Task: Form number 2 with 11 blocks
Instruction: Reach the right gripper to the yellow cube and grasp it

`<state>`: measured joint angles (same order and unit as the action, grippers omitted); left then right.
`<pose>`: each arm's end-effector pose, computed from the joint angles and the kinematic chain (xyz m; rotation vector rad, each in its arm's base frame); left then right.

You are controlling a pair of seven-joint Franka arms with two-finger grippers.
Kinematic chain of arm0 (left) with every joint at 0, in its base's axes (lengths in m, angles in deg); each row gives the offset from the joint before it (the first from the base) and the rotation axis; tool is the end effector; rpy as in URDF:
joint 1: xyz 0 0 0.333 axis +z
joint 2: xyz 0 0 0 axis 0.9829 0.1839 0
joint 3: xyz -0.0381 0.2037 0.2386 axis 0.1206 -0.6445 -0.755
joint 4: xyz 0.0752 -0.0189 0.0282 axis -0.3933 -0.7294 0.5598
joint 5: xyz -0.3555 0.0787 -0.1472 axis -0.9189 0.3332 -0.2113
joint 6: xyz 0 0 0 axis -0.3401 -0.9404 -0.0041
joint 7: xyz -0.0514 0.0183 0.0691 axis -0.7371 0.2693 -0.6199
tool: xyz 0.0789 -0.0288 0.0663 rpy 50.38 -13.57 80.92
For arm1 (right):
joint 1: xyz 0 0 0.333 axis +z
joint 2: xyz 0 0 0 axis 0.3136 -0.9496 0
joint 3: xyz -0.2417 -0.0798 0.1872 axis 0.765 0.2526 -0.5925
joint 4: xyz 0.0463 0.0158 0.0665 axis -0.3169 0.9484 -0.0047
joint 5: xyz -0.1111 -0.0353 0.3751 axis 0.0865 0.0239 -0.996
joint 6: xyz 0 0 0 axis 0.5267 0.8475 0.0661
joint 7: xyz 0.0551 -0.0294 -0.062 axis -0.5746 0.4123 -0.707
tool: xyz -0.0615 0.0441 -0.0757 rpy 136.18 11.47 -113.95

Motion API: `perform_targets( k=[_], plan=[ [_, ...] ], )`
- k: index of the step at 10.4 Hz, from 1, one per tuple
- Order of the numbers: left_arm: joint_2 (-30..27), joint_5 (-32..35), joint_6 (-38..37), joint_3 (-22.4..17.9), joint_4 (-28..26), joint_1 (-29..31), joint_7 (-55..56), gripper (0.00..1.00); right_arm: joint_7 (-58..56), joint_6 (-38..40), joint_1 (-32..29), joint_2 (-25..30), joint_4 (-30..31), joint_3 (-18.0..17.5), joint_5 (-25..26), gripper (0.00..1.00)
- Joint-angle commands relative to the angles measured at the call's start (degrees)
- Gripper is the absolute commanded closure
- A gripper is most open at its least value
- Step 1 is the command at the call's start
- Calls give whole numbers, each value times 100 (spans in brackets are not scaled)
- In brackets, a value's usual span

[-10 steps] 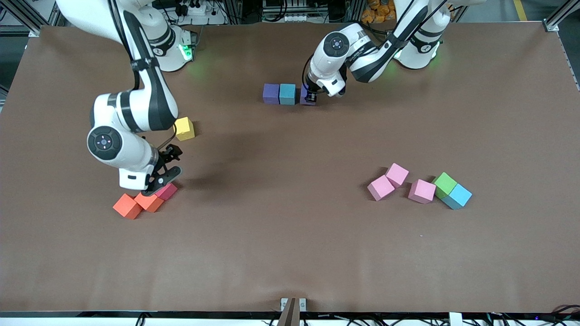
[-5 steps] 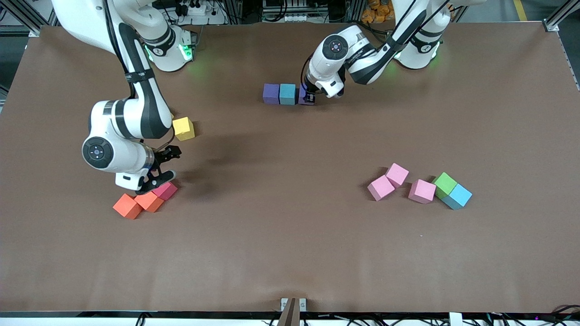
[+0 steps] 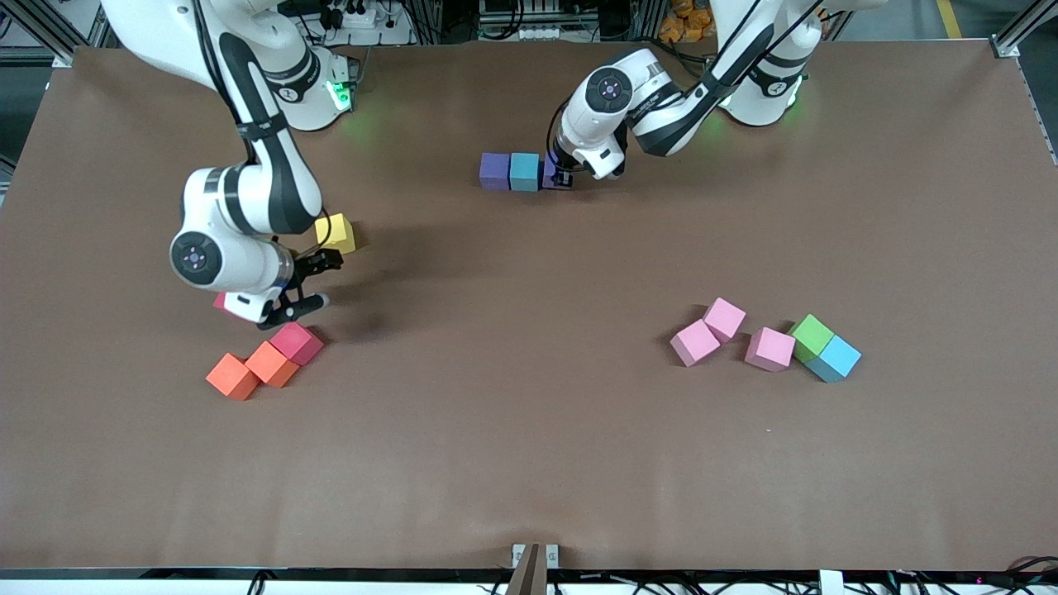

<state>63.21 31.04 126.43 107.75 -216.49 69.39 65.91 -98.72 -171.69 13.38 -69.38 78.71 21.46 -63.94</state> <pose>0.2520 -0.4448 0.2206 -2.2524 -2.0912 0.5016 0.5020 0.1001 0.2368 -2.9563 -0.5427 0.4669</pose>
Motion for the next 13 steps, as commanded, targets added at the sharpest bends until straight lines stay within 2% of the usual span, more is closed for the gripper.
perform_targets(
  k=[1,5,8,10,13],
  plan=[
    [132,-17,49,-26,78,-97,119,51,97,-462,-54,708,958,-99,-85,0],
    [228,-17,40,-52,166,-97,119,48,106,-1051,-10,833,1610,-108,-373,0],
    [386,141,40,-236,254,-168,119,46,106,-1237,25,780,1734,-117,-576,0],
    [439,150,40,-246,306,-194,119,37,106,-1674,104,771,2005,-125,-630,0],
    [448,150,40,-246,315,-238,119,37,106,-1914,165,771,2156,-152,-630,0]
  ],
)
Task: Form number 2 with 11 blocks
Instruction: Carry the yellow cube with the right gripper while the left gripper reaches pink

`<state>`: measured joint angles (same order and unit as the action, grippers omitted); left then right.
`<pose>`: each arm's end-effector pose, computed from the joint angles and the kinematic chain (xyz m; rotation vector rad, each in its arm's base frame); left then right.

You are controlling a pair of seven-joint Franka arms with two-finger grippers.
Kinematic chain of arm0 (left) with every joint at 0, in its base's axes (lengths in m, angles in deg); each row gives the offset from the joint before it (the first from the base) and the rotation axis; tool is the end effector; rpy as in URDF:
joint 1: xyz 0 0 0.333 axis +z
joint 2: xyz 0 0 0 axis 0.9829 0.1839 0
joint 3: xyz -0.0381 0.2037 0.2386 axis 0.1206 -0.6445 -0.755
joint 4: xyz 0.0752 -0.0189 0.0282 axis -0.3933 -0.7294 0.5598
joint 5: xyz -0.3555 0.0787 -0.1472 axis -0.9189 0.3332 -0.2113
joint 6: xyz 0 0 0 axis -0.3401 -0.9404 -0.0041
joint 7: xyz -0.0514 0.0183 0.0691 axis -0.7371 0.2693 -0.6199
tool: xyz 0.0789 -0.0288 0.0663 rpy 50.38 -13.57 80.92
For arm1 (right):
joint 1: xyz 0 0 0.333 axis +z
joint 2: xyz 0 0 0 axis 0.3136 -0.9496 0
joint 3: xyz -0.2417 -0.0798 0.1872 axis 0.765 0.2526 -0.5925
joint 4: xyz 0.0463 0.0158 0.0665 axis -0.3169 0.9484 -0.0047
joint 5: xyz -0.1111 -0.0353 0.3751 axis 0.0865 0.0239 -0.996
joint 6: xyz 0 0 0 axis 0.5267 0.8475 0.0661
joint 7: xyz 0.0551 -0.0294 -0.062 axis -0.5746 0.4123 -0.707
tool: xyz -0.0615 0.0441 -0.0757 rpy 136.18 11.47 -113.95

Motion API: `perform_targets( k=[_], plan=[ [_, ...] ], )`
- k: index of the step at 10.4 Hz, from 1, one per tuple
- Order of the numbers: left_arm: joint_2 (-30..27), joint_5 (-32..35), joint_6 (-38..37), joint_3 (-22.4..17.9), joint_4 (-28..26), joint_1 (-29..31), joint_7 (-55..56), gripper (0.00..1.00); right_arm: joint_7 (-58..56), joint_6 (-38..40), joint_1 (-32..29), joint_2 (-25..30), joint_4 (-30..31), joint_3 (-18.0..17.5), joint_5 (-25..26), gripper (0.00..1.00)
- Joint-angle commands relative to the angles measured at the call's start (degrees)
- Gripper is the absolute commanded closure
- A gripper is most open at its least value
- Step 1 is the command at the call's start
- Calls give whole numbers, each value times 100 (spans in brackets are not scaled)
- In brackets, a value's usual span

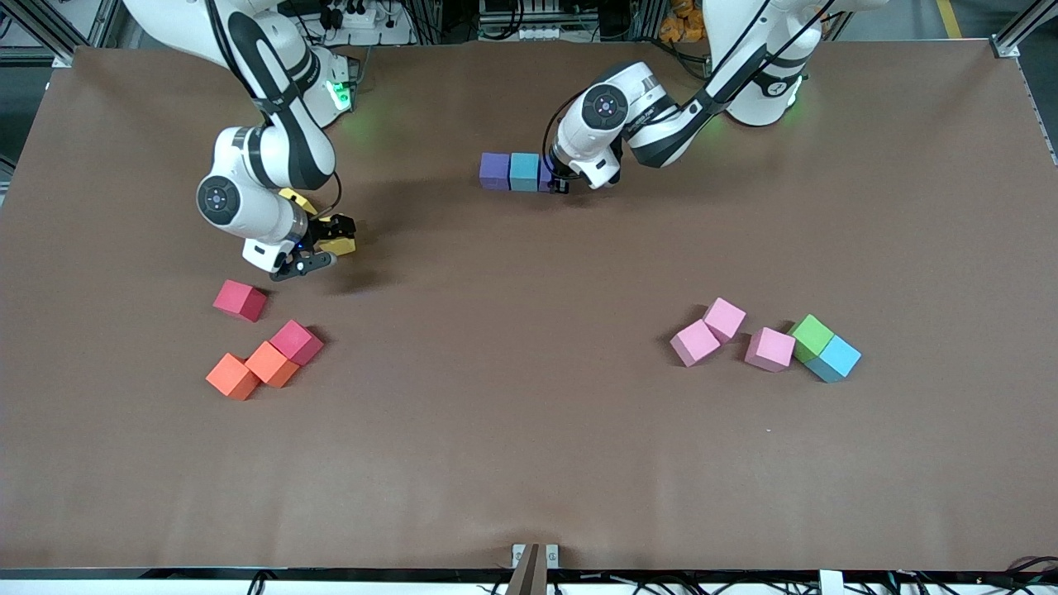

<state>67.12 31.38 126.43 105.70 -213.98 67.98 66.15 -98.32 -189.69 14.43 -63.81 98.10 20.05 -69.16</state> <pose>0.2615 -0.4517 0.2064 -2.2083 -2.0993 0.5488 0.4128 0.0879 0.1870 -2.9669 -0.4174 0.3640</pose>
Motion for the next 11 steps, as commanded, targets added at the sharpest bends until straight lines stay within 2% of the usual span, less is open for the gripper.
perform_targets(
  k=[1,2,4,6,8,11],
  plan=[
    [57,117,39,-41,64,-97,96,28,66,-115,69,215,226,-11,-108,0],
    [66,134,39,-41,64,-97,96,0,66,-115,78,215,217,-11,-108,18],
    [110,397,39,-49,64,-97,96,0,66,-106,87,215,217,-11,-108,53],
    [40,425,13,-49,64,-88,139,0,58,-63,139,215,182,-46,-108,77],
    [-249,940,-66,12,55,-106,401,0,66,-45,140,232,8,-195,-108,83],
    [-381,1347,-373,118,82,-10,518,0,171,-27,175,232,-371,-257,-108,84]
  ],
)
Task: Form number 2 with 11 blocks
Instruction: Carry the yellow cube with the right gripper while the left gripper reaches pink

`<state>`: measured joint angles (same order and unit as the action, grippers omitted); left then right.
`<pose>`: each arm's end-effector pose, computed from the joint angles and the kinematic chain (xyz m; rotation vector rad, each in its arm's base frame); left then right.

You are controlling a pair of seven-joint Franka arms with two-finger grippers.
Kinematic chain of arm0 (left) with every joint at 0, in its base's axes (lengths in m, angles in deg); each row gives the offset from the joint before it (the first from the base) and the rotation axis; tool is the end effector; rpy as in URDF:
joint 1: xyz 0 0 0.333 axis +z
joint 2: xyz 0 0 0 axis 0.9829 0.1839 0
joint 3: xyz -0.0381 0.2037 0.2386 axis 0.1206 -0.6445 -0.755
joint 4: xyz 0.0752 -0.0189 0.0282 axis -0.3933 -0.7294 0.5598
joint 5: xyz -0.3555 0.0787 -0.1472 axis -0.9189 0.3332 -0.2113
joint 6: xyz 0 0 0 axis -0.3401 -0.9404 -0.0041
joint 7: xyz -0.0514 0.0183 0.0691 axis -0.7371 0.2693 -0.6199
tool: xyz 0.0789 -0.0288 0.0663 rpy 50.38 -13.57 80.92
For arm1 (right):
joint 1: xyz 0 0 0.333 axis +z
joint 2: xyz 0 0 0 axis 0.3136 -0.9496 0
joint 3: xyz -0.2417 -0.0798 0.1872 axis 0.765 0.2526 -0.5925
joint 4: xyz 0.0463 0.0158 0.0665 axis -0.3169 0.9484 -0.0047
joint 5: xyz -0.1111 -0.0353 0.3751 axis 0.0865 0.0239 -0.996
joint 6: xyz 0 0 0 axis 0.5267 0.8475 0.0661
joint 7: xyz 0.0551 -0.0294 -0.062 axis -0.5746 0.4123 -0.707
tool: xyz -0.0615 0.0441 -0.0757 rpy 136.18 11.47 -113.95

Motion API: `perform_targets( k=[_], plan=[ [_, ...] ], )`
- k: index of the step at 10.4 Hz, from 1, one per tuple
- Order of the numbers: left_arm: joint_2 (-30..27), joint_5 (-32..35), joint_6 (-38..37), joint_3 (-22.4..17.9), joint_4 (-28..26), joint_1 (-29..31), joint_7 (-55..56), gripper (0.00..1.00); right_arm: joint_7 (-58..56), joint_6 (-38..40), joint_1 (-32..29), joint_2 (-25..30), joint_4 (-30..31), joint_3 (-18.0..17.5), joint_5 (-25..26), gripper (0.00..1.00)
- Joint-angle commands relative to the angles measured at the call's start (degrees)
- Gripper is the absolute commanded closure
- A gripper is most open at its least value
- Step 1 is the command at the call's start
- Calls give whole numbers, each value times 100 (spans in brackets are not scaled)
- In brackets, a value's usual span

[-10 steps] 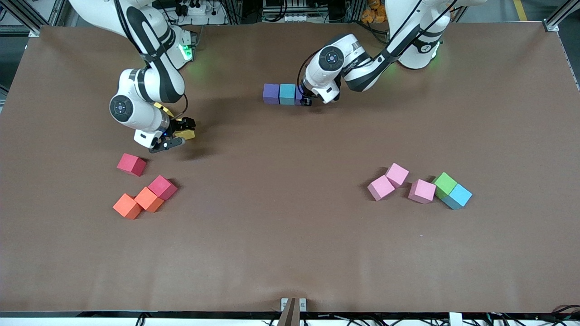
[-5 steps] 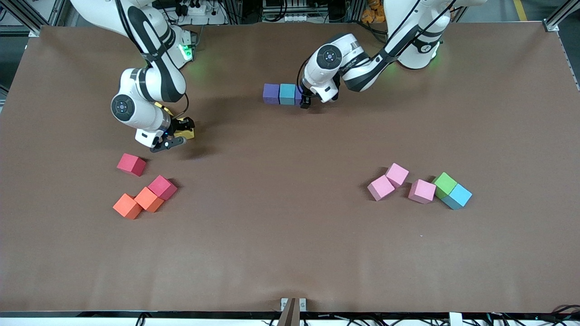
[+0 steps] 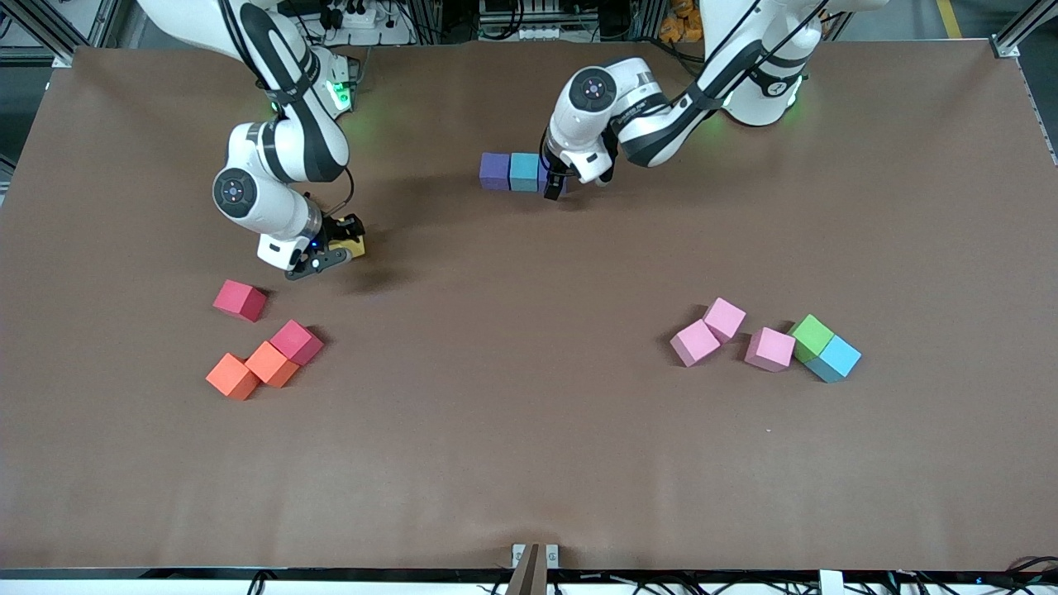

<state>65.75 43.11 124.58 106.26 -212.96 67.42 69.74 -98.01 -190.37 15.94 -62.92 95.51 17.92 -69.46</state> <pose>0.2543 -0.4628 0.2211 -2.3983 -1.9796 0.3875 0.4277 0.1220 0.2068 -2.9529 -0.5069 0.2674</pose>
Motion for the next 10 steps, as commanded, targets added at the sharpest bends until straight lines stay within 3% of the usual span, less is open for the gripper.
perform_targets(
  k=[1,3,6,10],
  plan=[
    [-393,235,-293,70,15,90,98,0,540,33,58,160,-200,-228,-78,86],
    [-465,464,-818,280,513,317,-357,0,1673,-2,76,152,-410,-841,-78,86],
    [-456,456,-1724,352,1244,774,-1909,0,3228,-55,321,55,-814,-1476,-78,86],
    [-456,447,-1806,229,1623,1574,-4343,0,5286,-100,1304,-576,-1736,-1521,-61,86]
  ],
)
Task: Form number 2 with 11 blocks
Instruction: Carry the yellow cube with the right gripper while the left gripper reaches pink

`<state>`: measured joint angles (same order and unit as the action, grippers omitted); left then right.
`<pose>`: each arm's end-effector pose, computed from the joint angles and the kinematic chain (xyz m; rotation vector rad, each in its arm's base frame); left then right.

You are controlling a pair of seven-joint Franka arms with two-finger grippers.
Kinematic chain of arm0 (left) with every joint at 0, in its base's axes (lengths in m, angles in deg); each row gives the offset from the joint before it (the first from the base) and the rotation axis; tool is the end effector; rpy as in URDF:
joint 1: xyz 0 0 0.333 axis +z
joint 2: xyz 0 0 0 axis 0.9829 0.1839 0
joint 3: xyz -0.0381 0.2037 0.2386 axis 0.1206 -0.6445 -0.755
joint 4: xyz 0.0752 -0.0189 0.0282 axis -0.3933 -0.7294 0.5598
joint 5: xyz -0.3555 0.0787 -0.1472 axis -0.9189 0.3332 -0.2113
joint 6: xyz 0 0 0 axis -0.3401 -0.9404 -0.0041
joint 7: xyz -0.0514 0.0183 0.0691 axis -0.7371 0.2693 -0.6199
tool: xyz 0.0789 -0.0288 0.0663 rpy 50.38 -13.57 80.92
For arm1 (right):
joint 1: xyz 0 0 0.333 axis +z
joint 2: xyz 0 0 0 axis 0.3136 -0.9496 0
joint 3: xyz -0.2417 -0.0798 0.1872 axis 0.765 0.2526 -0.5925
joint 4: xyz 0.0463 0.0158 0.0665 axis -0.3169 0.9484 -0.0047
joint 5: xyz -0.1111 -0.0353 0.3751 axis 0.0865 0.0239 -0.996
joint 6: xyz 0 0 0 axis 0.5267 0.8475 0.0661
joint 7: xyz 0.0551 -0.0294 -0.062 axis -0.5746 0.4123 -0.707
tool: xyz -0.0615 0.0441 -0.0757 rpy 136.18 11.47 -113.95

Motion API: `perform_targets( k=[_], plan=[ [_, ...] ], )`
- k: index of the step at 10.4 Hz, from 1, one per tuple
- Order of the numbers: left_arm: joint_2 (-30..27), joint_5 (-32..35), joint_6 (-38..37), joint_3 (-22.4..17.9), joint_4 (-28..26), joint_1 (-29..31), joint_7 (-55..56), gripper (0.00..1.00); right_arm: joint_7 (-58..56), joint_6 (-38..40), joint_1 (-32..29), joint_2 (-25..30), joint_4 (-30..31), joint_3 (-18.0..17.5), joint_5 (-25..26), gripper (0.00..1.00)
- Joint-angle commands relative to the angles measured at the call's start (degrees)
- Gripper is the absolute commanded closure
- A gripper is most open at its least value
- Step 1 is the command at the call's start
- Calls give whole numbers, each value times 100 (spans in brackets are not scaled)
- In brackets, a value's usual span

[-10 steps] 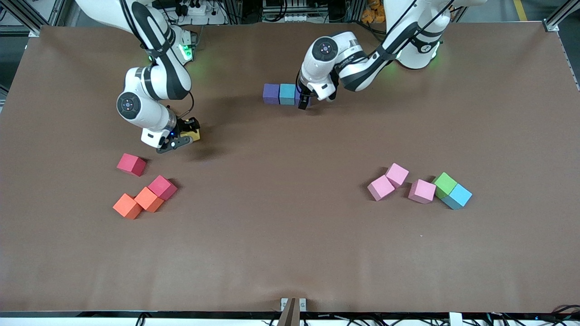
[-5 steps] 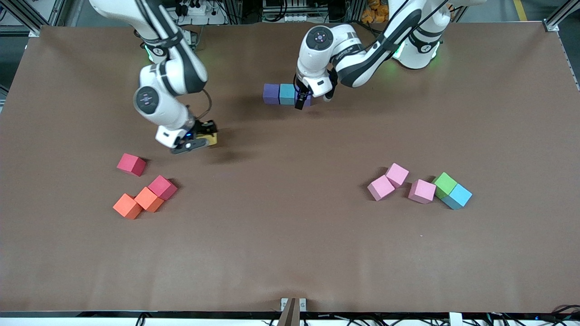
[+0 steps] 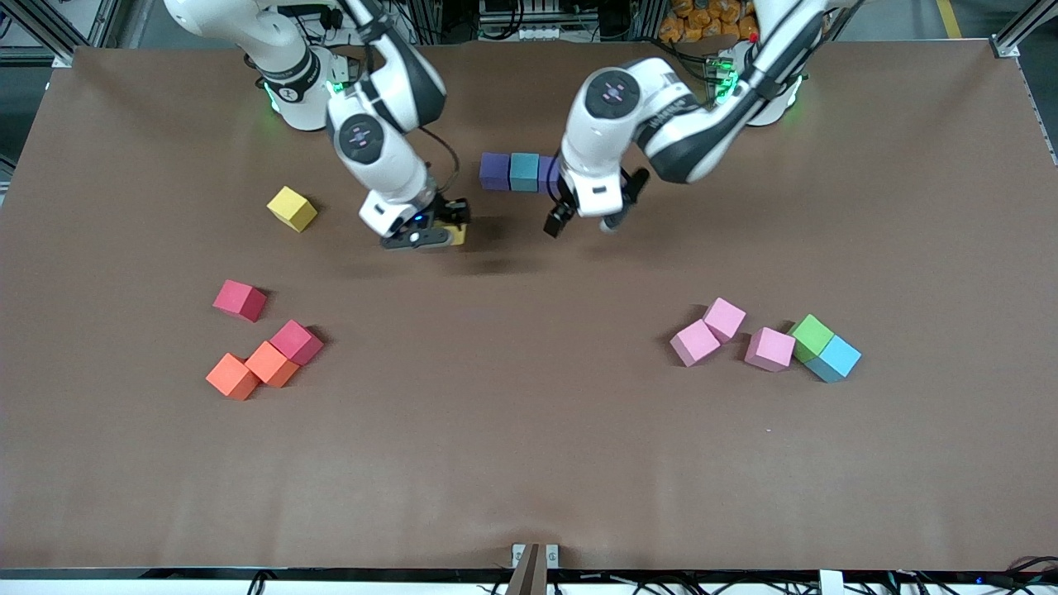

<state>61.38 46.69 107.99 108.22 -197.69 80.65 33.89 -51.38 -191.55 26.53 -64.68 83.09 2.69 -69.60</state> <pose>0.4099 -0.4286 0.3301 2.7180 1.3555 -0.1513 0.3917 0.3554 0.2659 -2.9733 0.0120 0.1524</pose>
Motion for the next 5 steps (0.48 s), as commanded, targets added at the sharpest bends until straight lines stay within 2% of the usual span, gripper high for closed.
perform_targets(
  k=[1,3,5],
  plan=[
    [-19,97,-147,-133,114,305,-1479,0,1097,19,483,-680,-844,2,-47,86],
    [16,97,-147,-458,184,349,-2816,0,1872,63,905,-1339,-1688,11,-3,86],
    [147,97,-278,-739,359,350,-3828,0,2217,80,1178,-1832,-2261,11,24,86]
  ],
)
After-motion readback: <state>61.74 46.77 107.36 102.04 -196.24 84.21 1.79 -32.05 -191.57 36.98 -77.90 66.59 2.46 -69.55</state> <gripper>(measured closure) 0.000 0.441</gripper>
